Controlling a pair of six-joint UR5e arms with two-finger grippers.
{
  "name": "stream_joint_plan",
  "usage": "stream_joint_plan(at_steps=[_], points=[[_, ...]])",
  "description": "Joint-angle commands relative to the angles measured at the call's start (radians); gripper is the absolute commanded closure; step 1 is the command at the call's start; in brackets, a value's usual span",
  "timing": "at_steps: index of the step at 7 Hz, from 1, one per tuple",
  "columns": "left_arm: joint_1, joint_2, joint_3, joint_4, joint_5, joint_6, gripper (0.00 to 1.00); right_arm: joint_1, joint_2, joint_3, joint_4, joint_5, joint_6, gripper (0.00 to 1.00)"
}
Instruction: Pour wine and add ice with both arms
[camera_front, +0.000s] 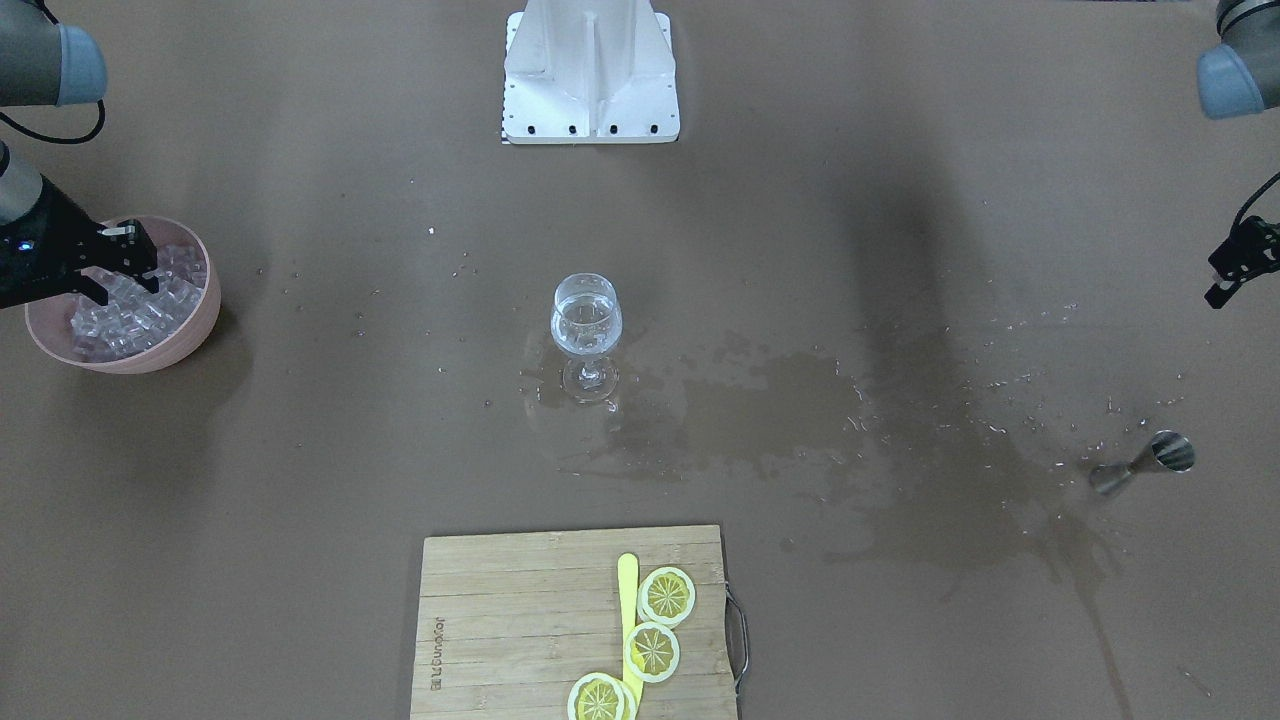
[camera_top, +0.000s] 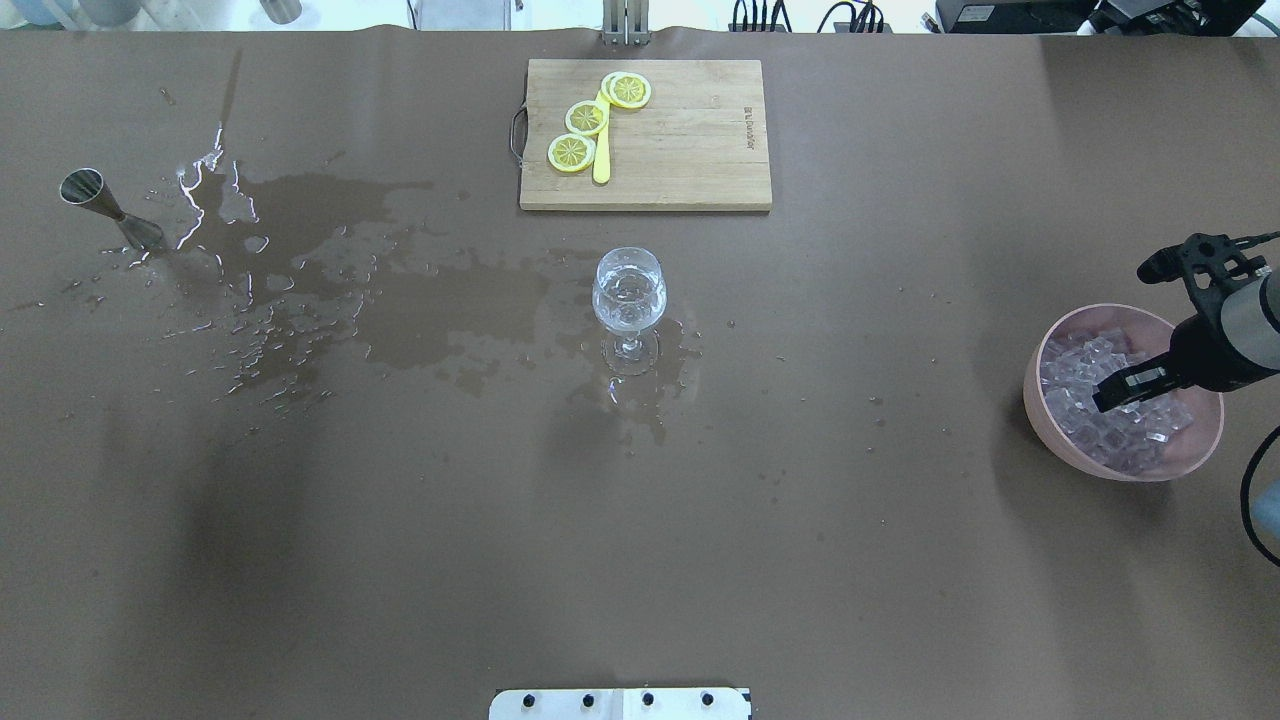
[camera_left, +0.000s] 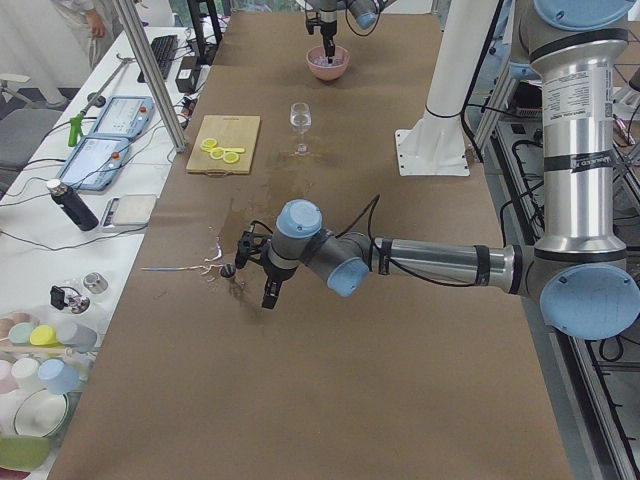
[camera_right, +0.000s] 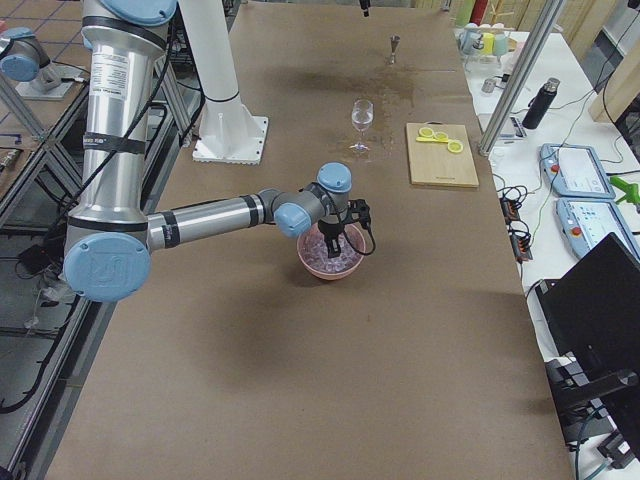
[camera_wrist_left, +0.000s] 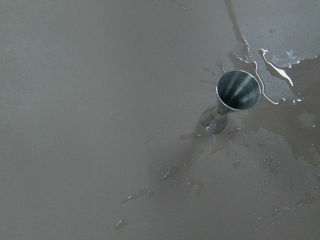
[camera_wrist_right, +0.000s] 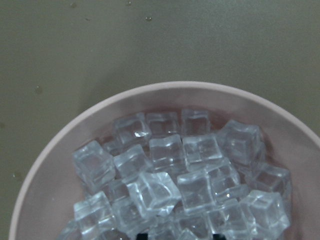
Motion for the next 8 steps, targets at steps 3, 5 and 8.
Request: stream_joint_plan(at_steps=[3,5,8], points=[[0.0,0.001,0.0,0.002,0.0,-0.002,0.02,0.028,-0.01,0.07,-0.011,0.031,-0.002,1.0],[0.001,-0.001,0.006,0.0,-0.004,-0.002,0.02,0.05,0.109,0.189,-0.236,0.052,0.01,1.0],[0.001,0.001,0.011,0.0,-0.004,-0.002,0.02,-0.025,0.514,0.187,-0.556,0.036,0.208,1.0]])
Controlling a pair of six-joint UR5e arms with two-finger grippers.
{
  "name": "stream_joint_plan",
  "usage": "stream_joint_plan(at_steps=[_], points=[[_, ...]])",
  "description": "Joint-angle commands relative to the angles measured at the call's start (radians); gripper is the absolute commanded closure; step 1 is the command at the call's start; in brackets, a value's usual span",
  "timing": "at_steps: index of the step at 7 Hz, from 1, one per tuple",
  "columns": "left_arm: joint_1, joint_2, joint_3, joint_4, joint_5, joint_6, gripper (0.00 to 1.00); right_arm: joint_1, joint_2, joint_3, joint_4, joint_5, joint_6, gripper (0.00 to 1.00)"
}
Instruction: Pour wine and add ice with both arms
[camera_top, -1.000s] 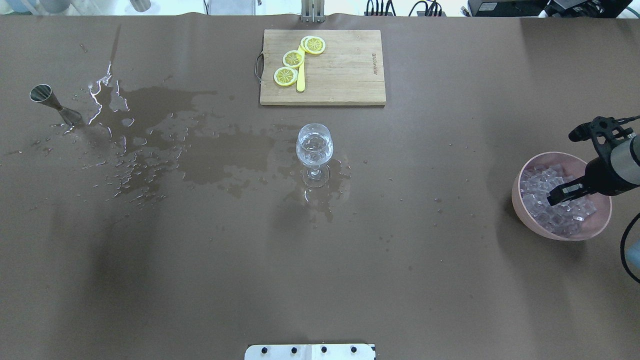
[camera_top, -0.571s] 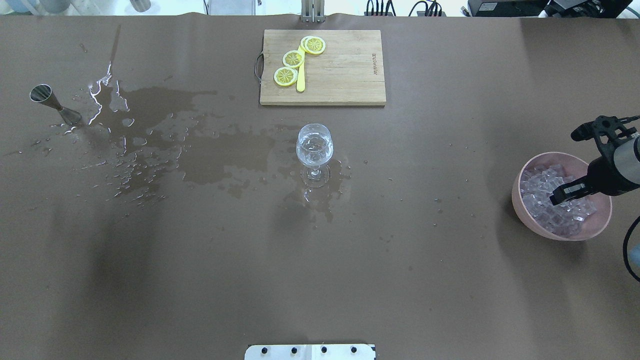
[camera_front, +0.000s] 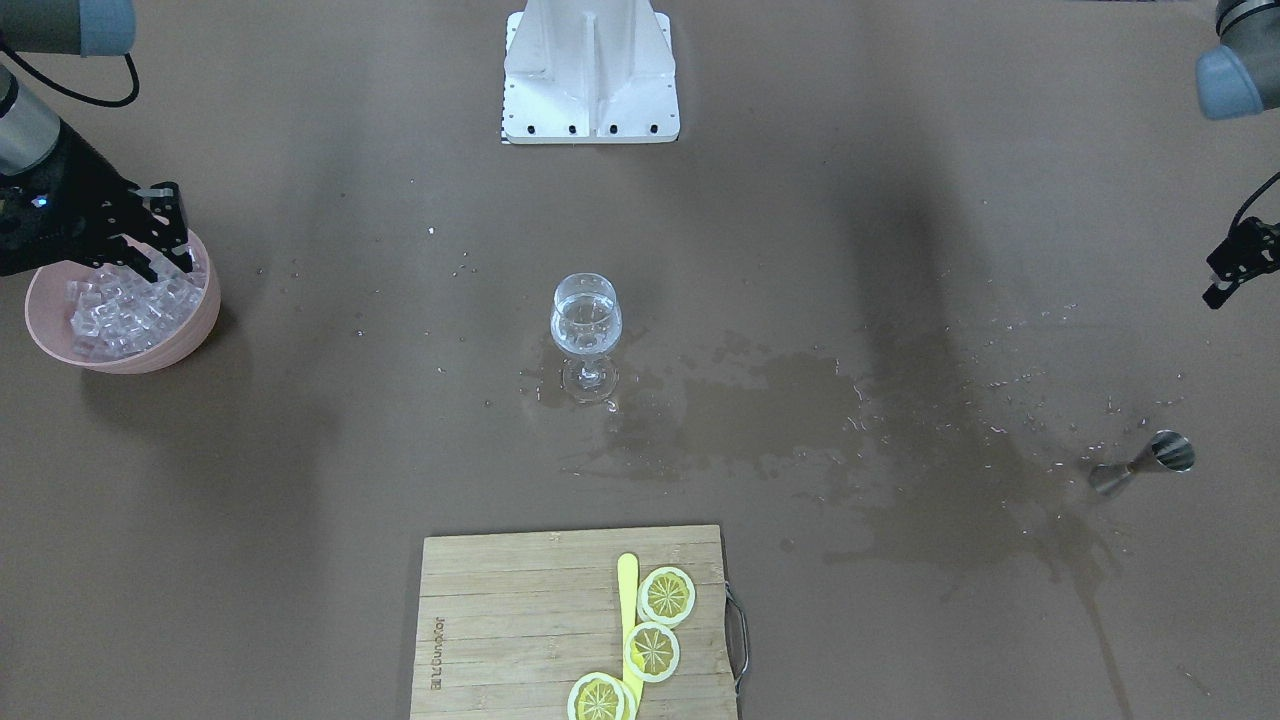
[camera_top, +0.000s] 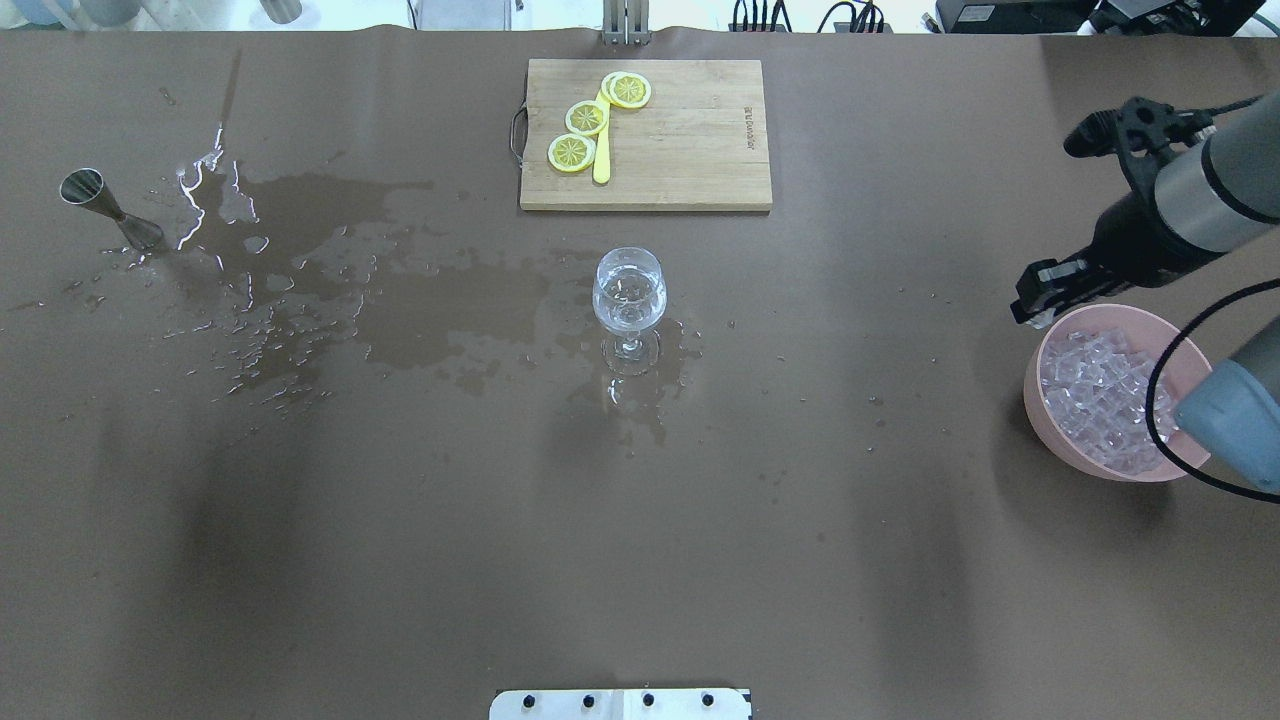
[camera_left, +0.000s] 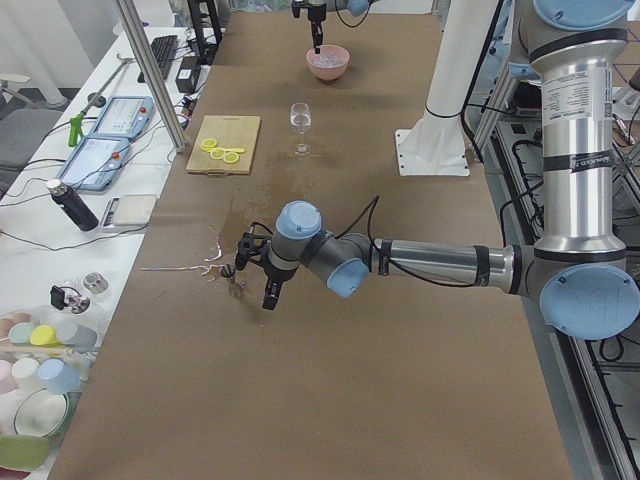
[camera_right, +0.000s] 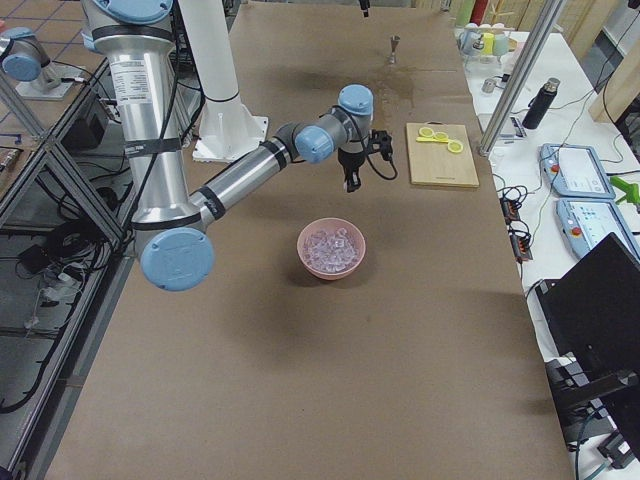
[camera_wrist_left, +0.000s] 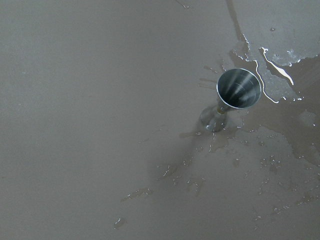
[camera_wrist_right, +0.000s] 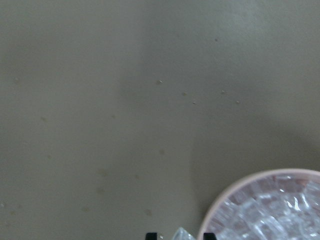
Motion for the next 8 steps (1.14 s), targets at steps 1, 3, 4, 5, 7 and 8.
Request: stream_joint_plan(at_steps=[1,3,4,5,7,8], points=[[0.0,0.001,0.002,0.0,-0.002,0.001,0.02,-0.118,0.234,-0.009,-0.094,-0.042,0.273,1.0],[0.0,0.001,0.002,0.0,-0.003,0.0,0.02,-0.252,0.452,-0.113,-0.091,-0.168,0.516,1.0],[-0.002,0.001,-0.001,0.0,-0.003,0.001,0.02,-0.28,0.54,-0.194,-0.089,-0.197,0.554,1.0],[-0.002,0.001,-0.001,0.0,-0.002,0.001,0.02,-0.289,0.562,-0.222,-0.086,-0.201,0.554,1.0],[0.003,-0.002,0.002,0.02,-0.008,0.004,0.02,-0.294,0.597,-0.323,0.005,-0.218,0.56,1.0],[0.003,-0.009,0.017,0.028,-0.026,0.004,0.02,-0.294,0.603,-0.334,0.019,-0.218,0.574,1.0]])
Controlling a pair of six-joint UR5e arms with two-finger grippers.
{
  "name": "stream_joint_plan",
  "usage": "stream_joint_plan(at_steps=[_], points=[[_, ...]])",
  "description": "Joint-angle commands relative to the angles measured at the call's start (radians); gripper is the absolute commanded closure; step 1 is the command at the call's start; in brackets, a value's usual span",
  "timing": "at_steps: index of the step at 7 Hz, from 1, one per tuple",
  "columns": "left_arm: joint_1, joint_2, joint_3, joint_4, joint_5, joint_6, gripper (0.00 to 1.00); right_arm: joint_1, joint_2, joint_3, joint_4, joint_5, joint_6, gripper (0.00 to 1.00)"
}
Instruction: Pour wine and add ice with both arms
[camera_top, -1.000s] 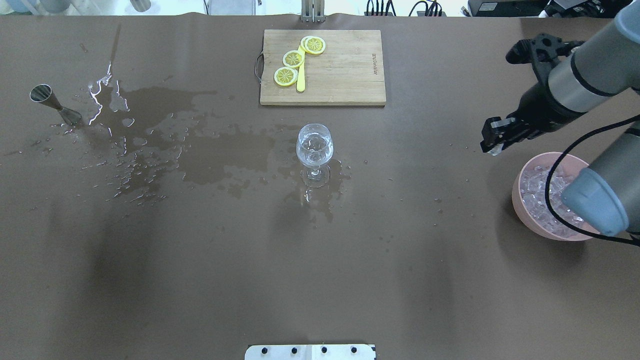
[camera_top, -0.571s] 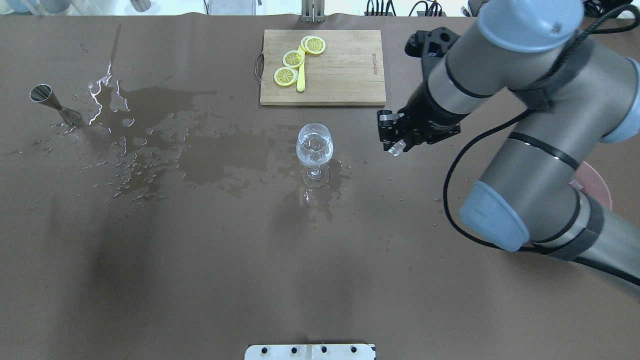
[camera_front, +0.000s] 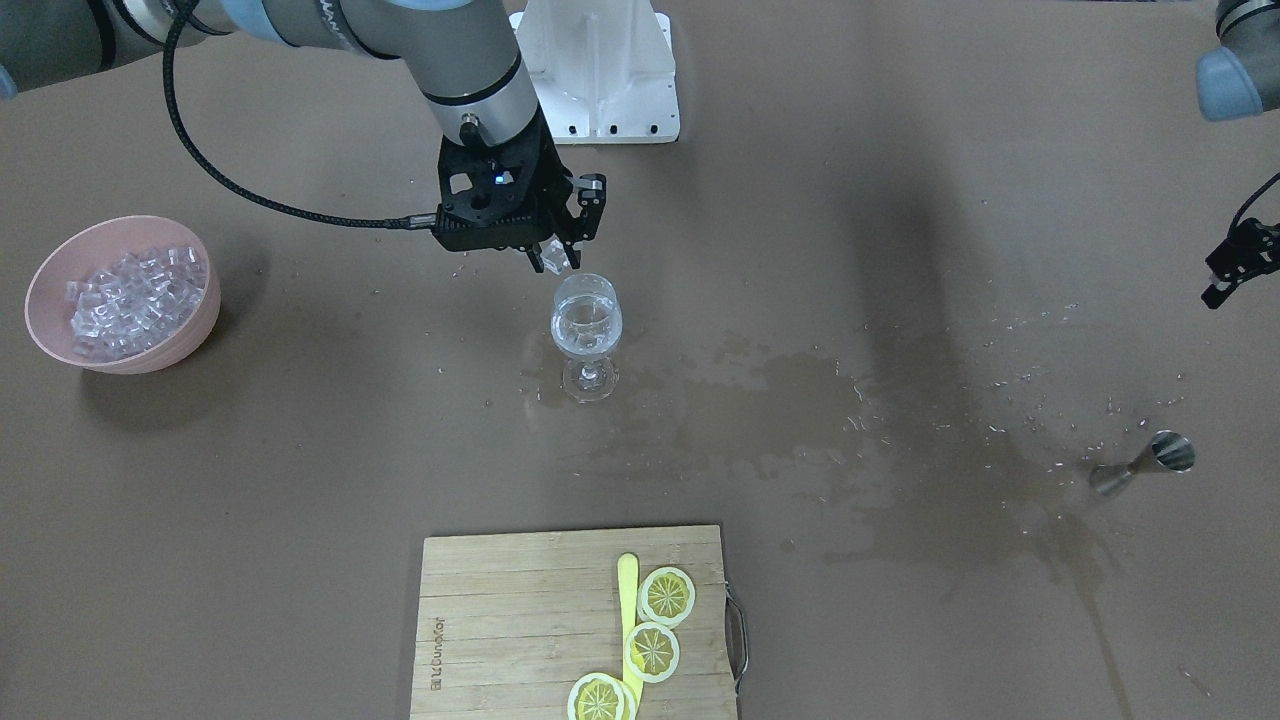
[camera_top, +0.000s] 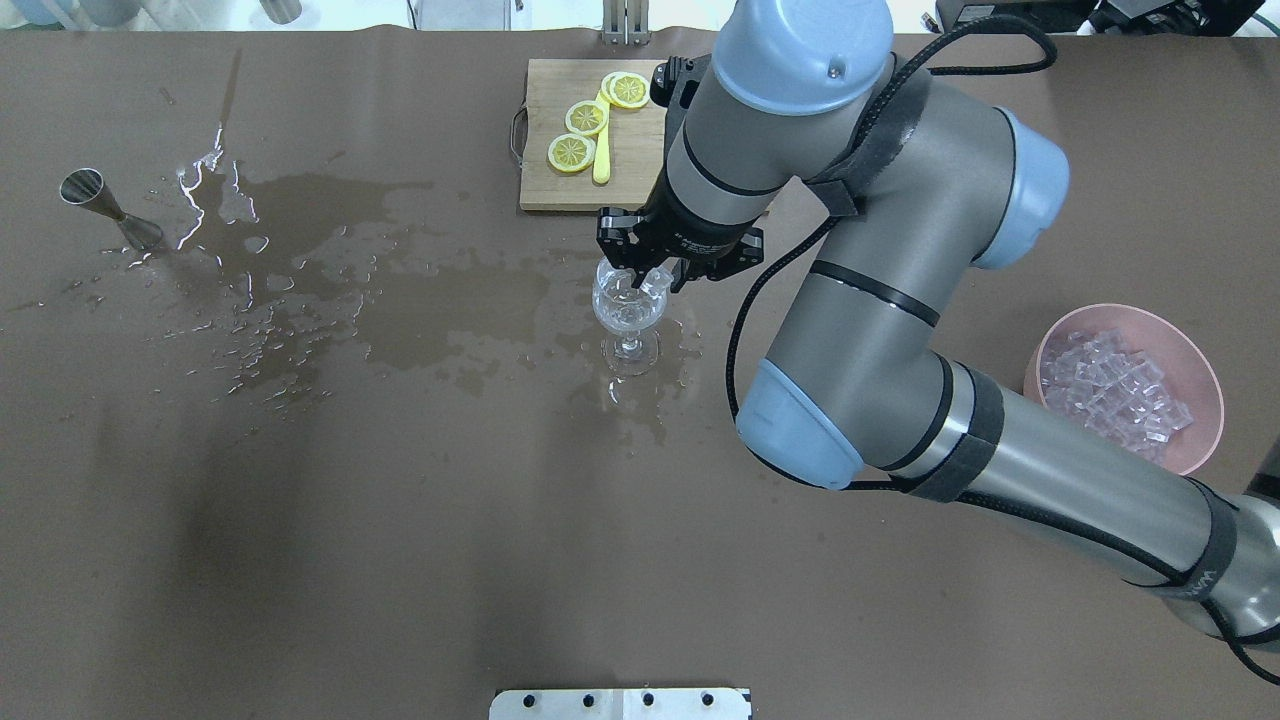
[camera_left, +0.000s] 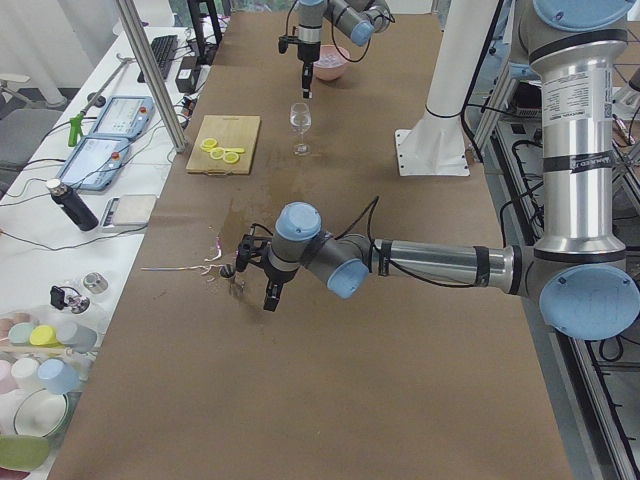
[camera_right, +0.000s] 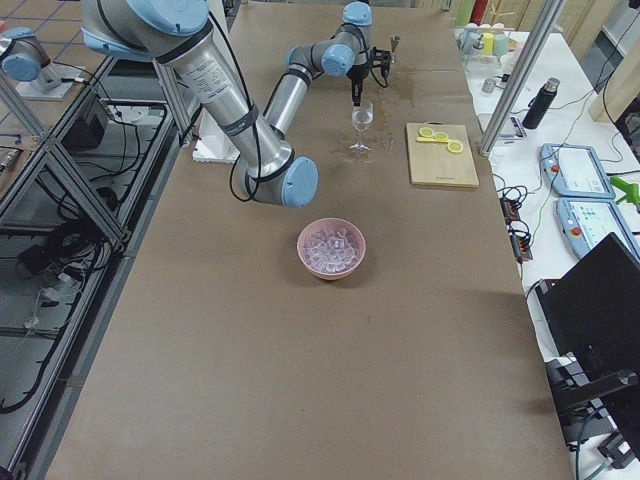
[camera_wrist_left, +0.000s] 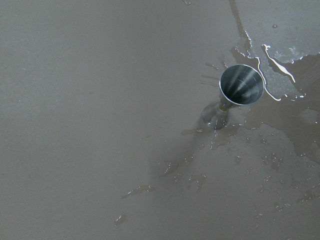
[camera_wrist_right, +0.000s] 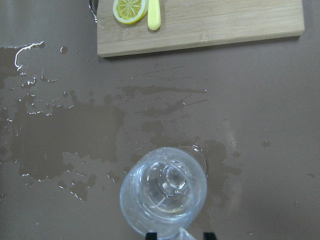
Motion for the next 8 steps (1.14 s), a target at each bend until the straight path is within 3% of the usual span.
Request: stream_joint_plan(at_steps=[1,4,5,7,8], points=[[-0.005,-0.025,0.021,0.064,-0.061,0.011,0.02,-0.002,0.041,-0.049,0.036,-0.01,0.016,1.0],[-0.007,-0.025,0.021,0.06,-0.057,0.013,0.02,-0.002,0.043,-0.079,0.064,-0.035,0.011,0.98],[-0.007,-0.027,0.023,0.06,-0.055,0.013,0.02,-0.002,0.042,-0.082,0.07,-0.037,0.016,0.01],[-0.01,-0.028,0.021,0.06,-0.055,0.013,0.02,0.012,0.036,-0.076,0.068,-0.021,0.002,0.0],[-0.011,-0.031,0.02,0.067,-0.057,0.013,0.02,0.055,-0.011,-0.041,0.065,0.035,-0.009,0.0]])
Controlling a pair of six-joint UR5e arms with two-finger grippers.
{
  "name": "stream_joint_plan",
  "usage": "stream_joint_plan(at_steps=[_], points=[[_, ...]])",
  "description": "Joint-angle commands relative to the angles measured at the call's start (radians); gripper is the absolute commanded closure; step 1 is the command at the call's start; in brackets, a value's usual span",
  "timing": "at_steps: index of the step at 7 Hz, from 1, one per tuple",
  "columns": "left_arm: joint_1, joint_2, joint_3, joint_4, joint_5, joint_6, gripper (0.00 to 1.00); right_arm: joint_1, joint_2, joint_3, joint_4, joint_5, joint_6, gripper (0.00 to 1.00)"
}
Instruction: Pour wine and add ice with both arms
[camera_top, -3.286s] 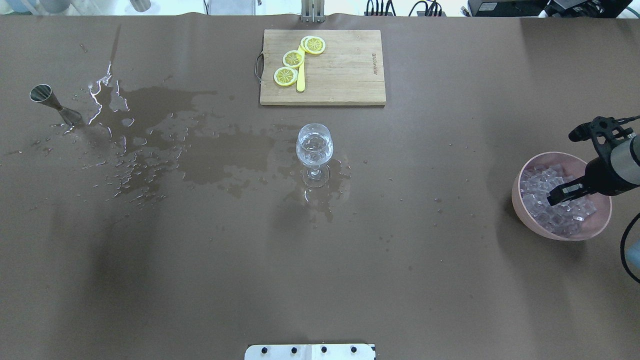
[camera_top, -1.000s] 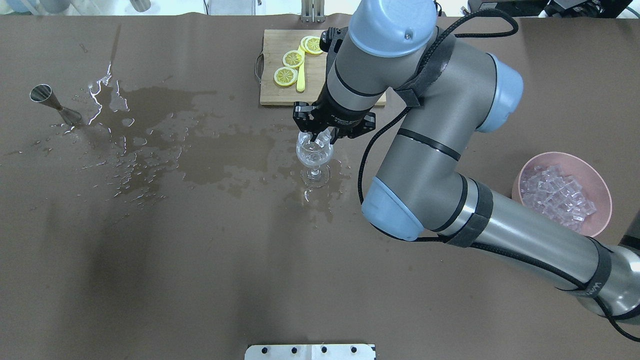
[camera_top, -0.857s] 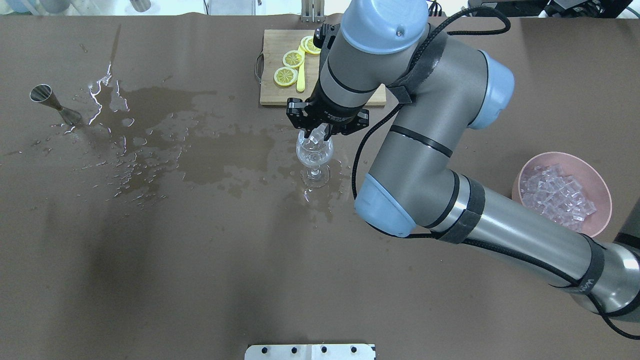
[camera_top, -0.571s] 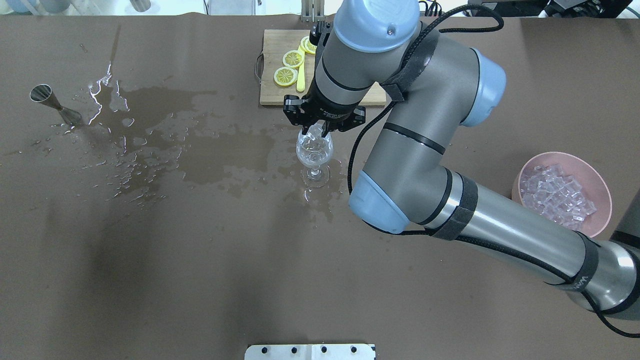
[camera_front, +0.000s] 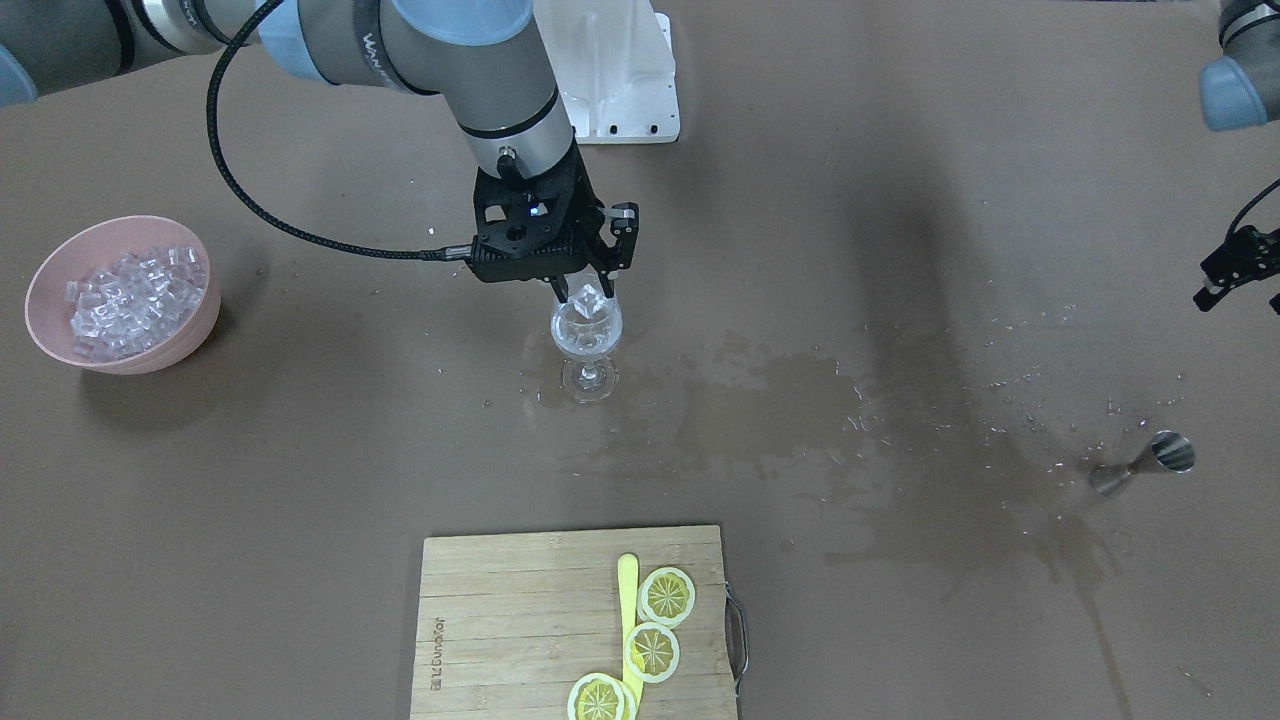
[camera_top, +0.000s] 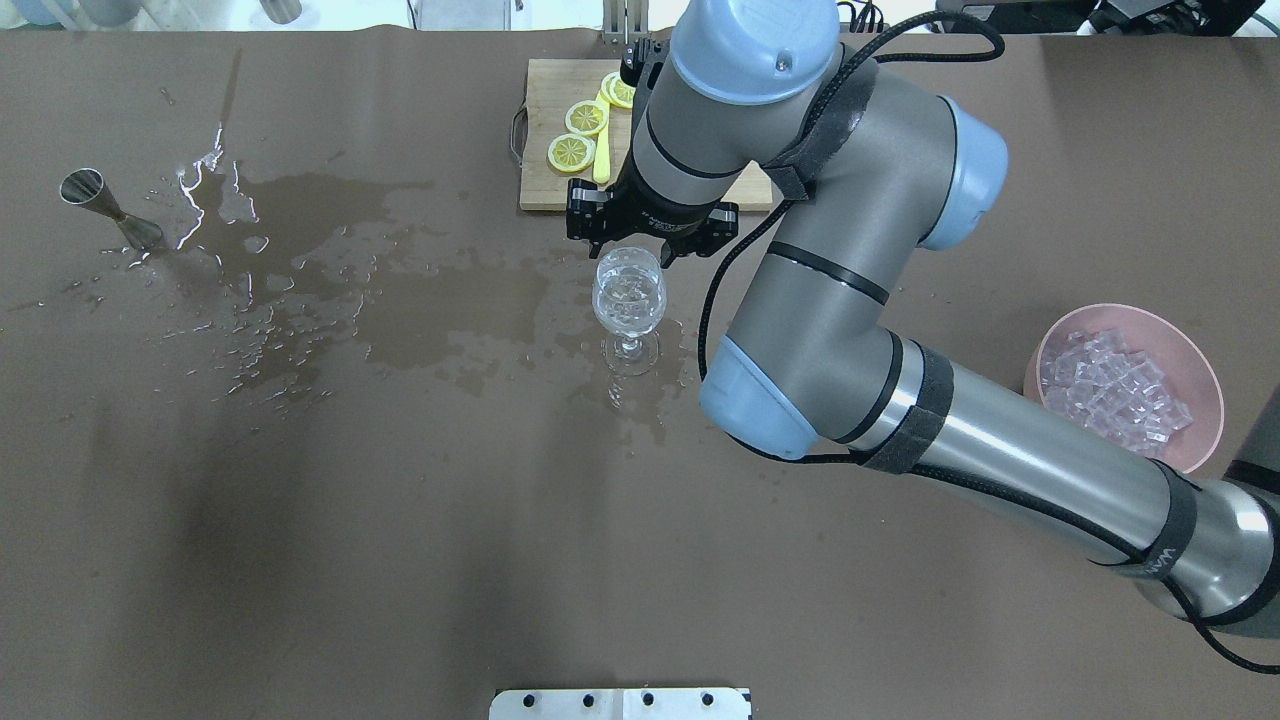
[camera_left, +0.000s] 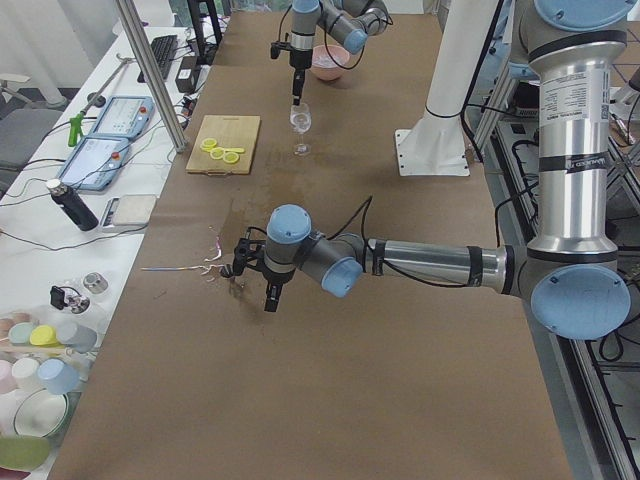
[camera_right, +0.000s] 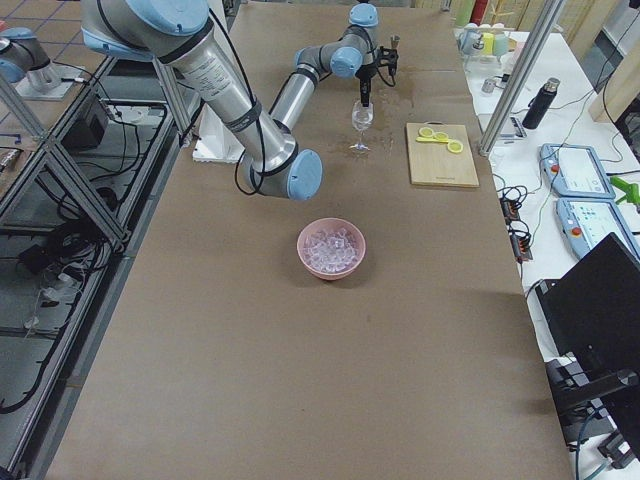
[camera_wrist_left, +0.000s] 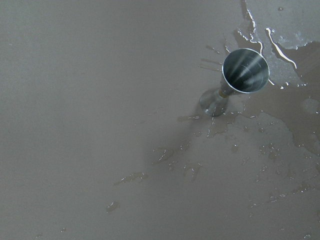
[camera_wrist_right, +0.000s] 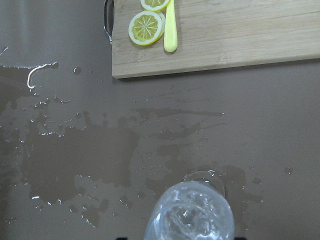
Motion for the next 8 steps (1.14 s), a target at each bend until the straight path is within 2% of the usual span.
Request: stream_joint_plan(at_steps=[1,2,3,4,5,6,7,8], points=[[-0.014,-0.001,0.003,0.009,-0.006,0.02,0.02,0.124,-0.188,0.13,-0.004,0.139,-0.114,0.0],[-0.012,0.005,0.008,0.014,-0.003,0.061,0.02,0.226,-0.357,0.197,-0.006,0.22,-0.327,0.0],[-0.012,0.006,0.023,0.014,-0.004,0.071,0.02,0.333,-0.477,0.205,-0.009,0.259,-0.513,0.0],[-0.012,0.008,0.043,0.02,-0.007,0.145,0.02,0.436,-0.587,0.188,-0.01,0.255,-0.705,0.0],[-0.012,0.002,0.054,0.071,-0.009,0.26,0.02,0.545,-0.66,0.117,-0.01,0.261,-0.938,0.0],[-0.021,-0.003,0.042,0.145,-0.013,0.328,0.02,0.645,-0.715,0.004,-0.003,0.266,-1.178,0.0],[-0.04,0.023,0.034,0.141,-0.016,0.385,0.02,0.77,-0.72,-0.11,-0.01,0.305,-1.396,0.0],[-0.041,0.054,0.025,0.146,-0.068,0.376,0.02,0.86,-0.722,-0.223,0.0,0.325,-1.503,0.0]])
